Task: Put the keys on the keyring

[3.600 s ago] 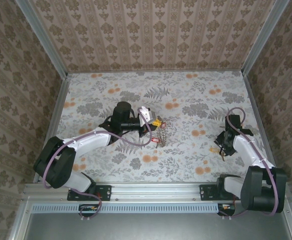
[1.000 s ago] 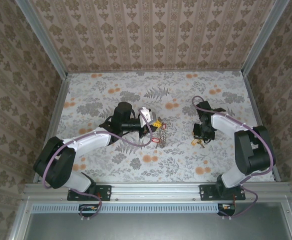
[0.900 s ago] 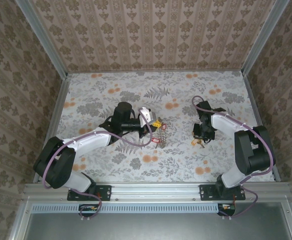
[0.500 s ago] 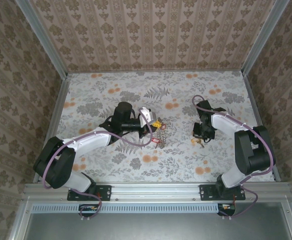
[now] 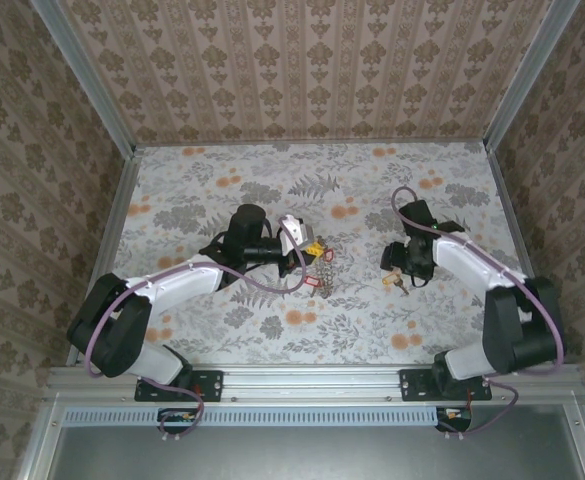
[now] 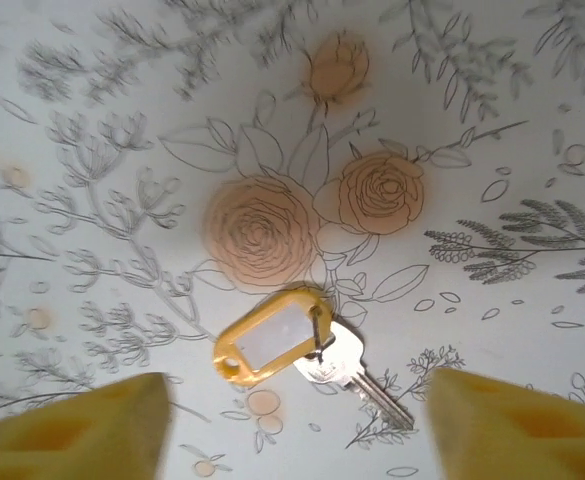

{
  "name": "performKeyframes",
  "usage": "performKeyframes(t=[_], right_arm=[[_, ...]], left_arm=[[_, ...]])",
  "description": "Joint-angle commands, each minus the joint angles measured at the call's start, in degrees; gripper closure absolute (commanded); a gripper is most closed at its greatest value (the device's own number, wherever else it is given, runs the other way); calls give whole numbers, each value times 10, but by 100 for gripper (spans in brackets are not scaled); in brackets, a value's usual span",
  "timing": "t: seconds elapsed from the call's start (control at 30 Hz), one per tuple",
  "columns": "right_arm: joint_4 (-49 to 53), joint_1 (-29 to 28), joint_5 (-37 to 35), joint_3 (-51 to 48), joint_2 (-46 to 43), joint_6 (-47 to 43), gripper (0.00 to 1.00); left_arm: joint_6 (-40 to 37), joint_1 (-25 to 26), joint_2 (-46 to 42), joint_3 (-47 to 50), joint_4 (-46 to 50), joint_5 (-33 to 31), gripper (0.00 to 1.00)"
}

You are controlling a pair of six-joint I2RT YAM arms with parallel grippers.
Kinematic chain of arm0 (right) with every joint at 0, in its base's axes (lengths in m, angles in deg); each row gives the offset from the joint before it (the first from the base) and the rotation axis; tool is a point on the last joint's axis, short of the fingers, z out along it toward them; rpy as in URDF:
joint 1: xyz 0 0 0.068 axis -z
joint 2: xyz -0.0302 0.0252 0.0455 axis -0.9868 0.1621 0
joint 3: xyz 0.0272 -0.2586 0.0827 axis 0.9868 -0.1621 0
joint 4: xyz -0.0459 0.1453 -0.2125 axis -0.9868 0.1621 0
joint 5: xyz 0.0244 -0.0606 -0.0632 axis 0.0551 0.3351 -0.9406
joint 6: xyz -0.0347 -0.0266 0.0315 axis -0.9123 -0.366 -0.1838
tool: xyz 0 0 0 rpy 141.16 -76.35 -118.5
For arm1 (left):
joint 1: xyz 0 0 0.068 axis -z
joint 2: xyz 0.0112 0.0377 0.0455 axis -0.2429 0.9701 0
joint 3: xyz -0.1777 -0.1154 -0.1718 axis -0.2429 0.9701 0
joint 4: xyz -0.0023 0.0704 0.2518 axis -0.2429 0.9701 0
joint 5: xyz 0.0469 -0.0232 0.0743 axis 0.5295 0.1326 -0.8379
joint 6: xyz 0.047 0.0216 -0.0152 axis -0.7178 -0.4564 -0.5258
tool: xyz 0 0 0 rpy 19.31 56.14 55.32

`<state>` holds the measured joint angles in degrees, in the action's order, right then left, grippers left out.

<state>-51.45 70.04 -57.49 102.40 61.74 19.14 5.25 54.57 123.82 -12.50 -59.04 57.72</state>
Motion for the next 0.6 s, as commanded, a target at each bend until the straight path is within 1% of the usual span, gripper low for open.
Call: performKeyframes(t=[0.0,0.03,0.17,0.23,0.27,0.3,0.33,0.37,0.47,0.57], right_arm=[[-18,2,-34,-23,-61,4,4],[-29,2,-38,-33,-78,5,1],[-105,8,-25,-83,-130,1,1],[-86,26,-8,-84,-125,6,1],[-80,38,14,-80,-113,3,8],[-76,44,33,-78,-99,-6,18],[-71,44,33,-73,-84,-8,28],[-71,44,32,-71,-71,-7,35],[-59,43,46,-66,-42,-16,46],[-59,40,54,-62,-22,-19,52]], left_arm=[[-10,4,-16,-23,-9,8,100],[-10,4,-16,-23,-9,8,100],[-10,4,-15,-23,-10,9,100],[-9,4,-13,-23,-11,9,100],[-9,4,-13,-24,-11,9,100],[-9,4,-13,-23,-11,9,100],[-8,4,-13,-23,-14,9,100],[-8,4,-12,-23,-15,9,100],[-8,5,-9,-26,-13,11,100],[-8,5,-8,-28,-12,11,100]])
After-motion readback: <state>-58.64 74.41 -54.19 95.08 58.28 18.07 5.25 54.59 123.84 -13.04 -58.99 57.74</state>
